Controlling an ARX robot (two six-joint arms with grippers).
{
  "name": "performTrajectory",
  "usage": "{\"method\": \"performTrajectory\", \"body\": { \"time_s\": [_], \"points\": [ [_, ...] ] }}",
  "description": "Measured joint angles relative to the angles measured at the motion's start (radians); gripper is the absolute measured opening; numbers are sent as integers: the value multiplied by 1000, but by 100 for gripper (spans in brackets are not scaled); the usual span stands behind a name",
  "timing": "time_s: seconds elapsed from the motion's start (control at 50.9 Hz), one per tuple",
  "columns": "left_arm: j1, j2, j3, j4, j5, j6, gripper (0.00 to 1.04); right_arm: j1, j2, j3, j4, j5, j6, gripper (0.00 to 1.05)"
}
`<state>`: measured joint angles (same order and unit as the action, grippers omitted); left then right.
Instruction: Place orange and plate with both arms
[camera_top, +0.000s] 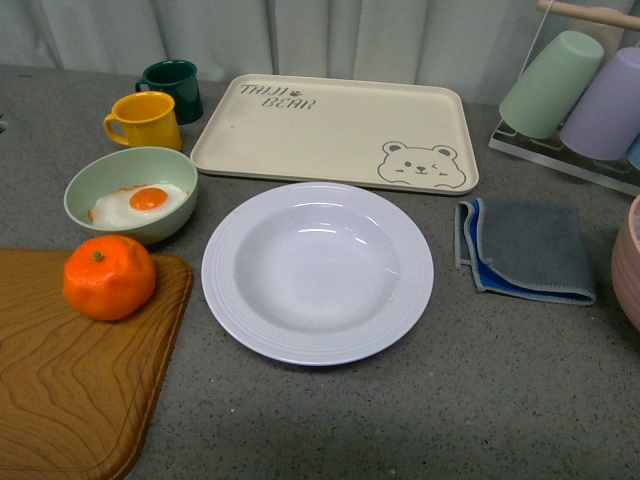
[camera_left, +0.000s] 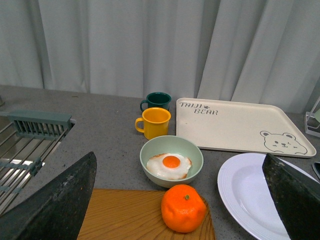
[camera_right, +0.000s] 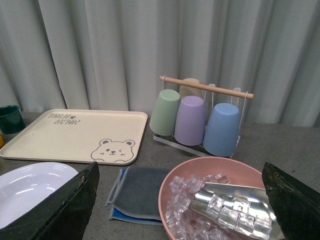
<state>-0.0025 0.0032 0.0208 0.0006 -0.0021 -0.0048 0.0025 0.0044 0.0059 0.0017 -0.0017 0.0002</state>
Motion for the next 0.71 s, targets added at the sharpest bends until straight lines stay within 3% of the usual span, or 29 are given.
{"method": "performTrajectory", "body": {
  "time_s": [0.707],
  "points": [
    [0,0,0,0,0,0,98,0,0,0,0,0,0,95]
  ]
}}
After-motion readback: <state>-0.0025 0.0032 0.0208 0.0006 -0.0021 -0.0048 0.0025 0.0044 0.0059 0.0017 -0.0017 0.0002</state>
